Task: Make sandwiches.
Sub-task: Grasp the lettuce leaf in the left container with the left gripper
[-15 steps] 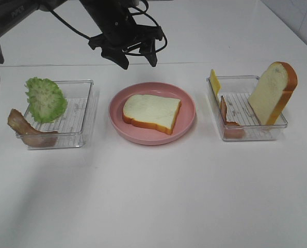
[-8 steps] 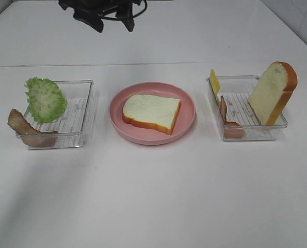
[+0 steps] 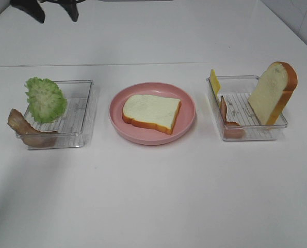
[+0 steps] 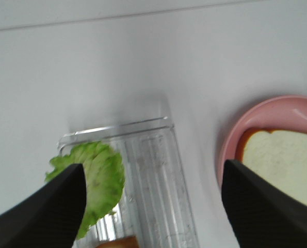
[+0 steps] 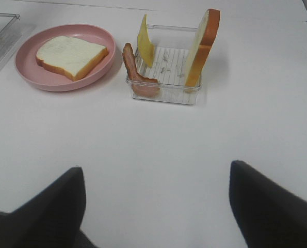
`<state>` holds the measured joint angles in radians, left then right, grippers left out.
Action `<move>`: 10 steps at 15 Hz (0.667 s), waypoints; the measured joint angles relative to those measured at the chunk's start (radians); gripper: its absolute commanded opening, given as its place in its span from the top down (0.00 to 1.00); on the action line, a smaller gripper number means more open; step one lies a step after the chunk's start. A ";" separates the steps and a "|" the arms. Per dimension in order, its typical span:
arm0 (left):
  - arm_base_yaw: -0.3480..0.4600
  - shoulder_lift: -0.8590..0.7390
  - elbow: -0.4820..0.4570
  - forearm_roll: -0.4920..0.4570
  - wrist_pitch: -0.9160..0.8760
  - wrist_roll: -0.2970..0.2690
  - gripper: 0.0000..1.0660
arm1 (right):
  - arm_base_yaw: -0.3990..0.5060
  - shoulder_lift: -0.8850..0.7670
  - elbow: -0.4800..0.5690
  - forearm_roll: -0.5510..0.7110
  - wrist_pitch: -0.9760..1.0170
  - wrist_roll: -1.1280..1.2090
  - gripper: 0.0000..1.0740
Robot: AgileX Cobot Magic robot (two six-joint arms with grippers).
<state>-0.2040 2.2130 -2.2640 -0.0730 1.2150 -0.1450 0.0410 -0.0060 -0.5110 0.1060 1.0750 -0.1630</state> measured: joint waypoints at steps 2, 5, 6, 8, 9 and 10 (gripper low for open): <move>0.050 -0.037 0.095 0.006 0.004 0.000 0.34 | 0.000 0.000 0.000 0.000 0.000 0.000 0.31; 0.105 -0.041 0.165 0.010 0.004 0.000 0.34 | 0.000 0.000 0.000 0.000 0.000 0.000 0.31; 0.126 -0.041 0.188 0.011 0.004 0.000 0.34 | 0.000 0.000 0.000 0.000 0.000 0.000 0.31; 0.160 -0.041 0.220 0.014 0.004 0.000 0.34 | 0.000 0.000 0.000 0.000 0.000 0.000 0.31; 0.172 -0.039 0.224 0.025 0.006 0.000 0.34 | 0.000 0.000 0.000 0.000 0.000 0.000 0.31; 0.172 -0.039 0.224 0.025 0.006 0.000 0.34 | 0.000 0.000 0.000 0.000 0.000 0.000 0.31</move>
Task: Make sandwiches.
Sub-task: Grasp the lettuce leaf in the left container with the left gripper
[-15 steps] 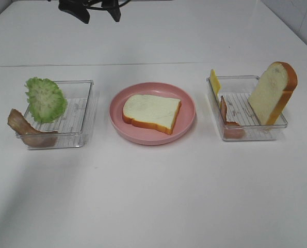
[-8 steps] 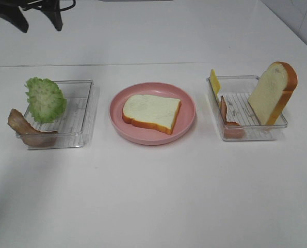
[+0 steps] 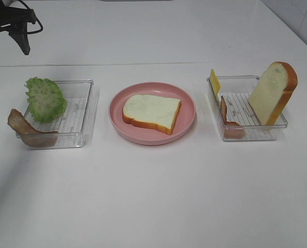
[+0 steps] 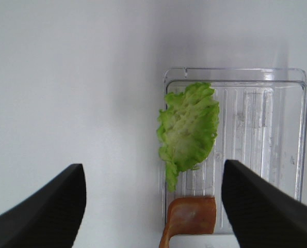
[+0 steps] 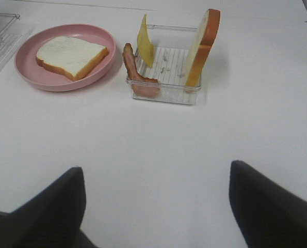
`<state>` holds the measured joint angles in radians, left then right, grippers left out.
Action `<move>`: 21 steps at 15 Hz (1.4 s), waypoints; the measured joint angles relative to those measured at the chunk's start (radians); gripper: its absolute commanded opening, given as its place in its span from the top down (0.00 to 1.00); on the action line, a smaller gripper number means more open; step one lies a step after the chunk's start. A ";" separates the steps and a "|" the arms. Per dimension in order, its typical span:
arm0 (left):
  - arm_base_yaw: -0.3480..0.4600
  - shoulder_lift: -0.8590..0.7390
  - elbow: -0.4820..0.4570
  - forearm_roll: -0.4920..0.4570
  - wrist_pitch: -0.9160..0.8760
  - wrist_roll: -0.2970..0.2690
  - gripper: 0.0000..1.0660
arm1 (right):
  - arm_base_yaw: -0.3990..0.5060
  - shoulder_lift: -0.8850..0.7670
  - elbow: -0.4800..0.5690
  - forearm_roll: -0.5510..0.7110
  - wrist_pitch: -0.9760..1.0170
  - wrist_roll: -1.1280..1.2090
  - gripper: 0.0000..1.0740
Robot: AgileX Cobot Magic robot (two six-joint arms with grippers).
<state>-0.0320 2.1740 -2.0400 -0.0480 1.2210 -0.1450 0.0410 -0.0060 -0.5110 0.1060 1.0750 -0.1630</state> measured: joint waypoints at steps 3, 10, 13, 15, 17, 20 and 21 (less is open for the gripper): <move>0.000 0.057 0.000 0.002 -0.002 0.000 0.34 | 0.000 0.000 0.000 0.000 0.000 0.000 0.31; 0.000 0.166 0.000 -0.024 -0.009 0.016 0.34 | 0.000 0.000 0.000 0.000 0.000 0.000 0.31; 0.000 0.185 0.000 -0.024 -0.019 0.026 0.41 | 0.000 0.000 0.000 0.000 0.000 0.000 0.31; 0.000 0.194 0.000 -0.024 -0.029 0.026 0.44 | 0.000 0.000 0.000 0.000 0.000 0.000 0.31; 0.000 0.194 0.000 -0.024 -0.044 0.026 0.46 | 0.000 0.000 0.000 0.000 0.000 0.000 0.31; 0.000 0.195 0.000 -0.024 -0.075 0.026 0.57 | 0.000 0.000 0.000 0.000 0.000 0.000 0.31; 0.000 0.195 0.000 -0.024 -0.076 0.026 0.59 | 0.000 0.000 0.000 0.000 0.000 0.000 0.31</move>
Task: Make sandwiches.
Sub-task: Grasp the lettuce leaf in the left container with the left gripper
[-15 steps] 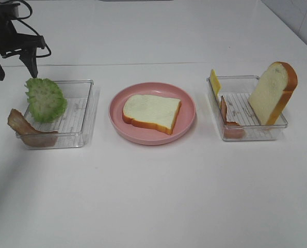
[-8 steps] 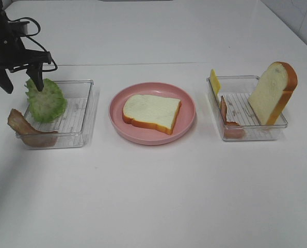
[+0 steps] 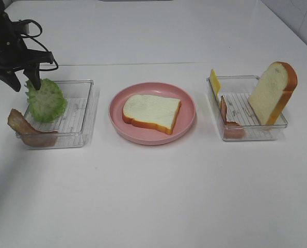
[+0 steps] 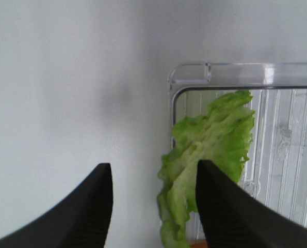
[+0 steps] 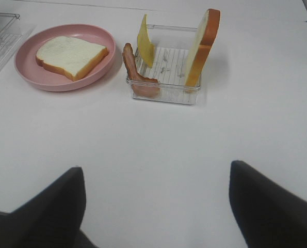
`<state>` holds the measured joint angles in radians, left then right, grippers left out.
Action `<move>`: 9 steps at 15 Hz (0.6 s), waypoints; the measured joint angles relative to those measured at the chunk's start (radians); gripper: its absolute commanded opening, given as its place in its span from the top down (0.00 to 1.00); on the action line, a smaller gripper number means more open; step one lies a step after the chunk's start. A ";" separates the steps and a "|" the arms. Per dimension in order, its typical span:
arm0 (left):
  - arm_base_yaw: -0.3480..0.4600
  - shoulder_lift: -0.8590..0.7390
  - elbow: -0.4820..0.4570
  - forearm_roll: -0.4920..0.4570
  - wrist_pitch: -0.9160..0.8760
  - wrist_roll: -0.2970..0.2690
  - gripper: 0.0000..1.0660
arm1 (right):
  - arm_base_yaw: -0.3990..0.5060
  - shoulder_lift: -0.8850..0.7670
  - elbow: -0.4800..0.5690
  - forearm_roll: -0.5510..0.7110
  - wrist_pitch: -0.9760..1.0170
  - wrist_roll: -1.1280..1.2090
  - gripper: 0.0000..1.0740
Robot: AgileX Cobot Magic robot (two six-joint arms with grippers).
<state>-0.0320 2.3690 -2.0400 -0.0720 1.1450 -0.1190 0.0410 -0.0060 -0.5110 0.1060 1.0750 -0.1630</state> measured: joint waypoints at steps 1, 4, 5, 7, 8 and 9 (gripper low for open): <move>0.000 0.000 0.000 0.000 -0.001 0.000 0.63 | 0.000 0.000 0.000 0.000 0.000 0.000 0.31; 0.000 0.000 0.000 -0.010 -0.003 0.000 0.77 | 0.000 0.000 0.000 0.000 0.000 0.000 0.31; 0.000 0.000 0.000 -0.011 -0.006 0.000 0.84 | 0.000 0.000 0.000 0.000 0.000 0.000 0.31; 0.000 0.000 0.000 -0.011 -0.009 0.000 0.93 | 0.000 0.000 0.000 0.000 0.000 0.000 0.31; 0.000 0.000 0.000 -0.013 -0.012 0.000 0.98 | 0.000 0.000 0.000 0.000 0.000 0.000 0.31; 0.000 0.000 0.000 -0.014 -0.013 0.000 1.00 | 0.000 0.000 0.000 0.000 0.000 0.000 0.31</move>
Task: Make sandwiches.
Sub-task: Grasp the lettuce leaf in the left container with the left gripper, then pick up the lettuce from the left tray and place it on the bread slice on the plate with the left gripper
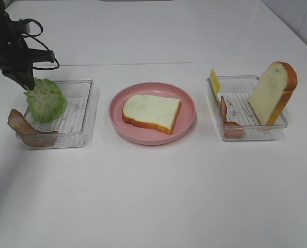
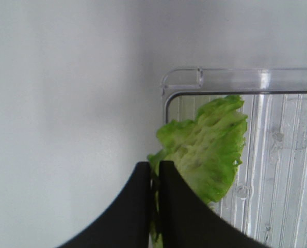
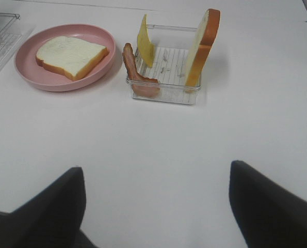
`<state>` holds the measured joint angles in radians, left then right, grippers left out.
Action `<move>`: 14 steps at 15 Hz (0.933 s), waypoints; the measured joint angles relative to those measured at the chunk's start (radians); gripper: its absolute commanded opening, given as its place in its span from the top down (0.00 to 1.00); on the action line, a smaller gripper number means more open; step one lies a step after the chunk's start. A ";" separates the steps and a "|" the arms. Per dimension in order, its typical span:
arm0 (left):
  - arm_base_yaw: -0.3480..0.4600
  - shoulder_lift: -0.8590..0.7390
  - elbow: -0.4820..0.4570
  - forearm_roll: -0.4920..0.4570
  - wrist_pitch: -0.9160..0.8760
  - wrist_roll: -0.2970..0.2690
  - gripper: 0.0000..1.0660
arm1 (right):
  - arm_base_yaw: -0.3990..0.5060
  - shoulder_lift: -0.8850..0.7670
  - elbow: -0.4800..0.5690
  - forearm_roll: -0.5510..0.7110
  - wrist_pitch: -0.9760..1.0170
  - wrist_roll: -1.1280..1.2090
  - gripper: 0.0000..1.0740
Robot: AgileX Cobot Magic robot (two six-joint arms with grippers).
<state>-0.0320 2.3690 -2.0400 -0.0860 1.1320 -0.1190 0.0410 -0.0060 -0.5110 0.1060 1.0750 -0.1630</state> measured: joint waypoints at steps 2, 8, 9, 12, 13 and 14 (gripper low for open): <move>0.000 0.000 0.000 0.000 0.000 0.000 1.00 | 0.000 0.000 0.000 0.000 0.000 0.000 0.31; -0.001 -0.001 0.000 -0.040 -0.010 0.002 1.00 | 0.000 0.000 0.000 0.000 0.000 0.000 0.31; -0.001 -0.004 0.000 -0.067 -0.011 0.010 1.00 | 0.000 0.000 0.000 0.000 0.000 0.000 0.31; -0.001 -0.032 0.000 -0.149 -0.016 0.034 1.00 | 0.000 0.000 0.000 0.000 0.000 0.000 0.31; -0.001 -0.038 0.000 -0.168 -0.020 0.041 1.00 | 0.000 0.000 0.000 0.000 0.000 0.000 0.31; -0.003 -0.049 0.000 -0.200 -0.035 0.059 1.00 | 0.000 0.000 0.000 0.000 0.000 0.000 0.31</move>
<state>-0.0350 2.3200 -2.0400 -0.2860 1.0970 -0.0600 0.0410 -0.0060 -0.5110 0.1060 1.0750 -0.1630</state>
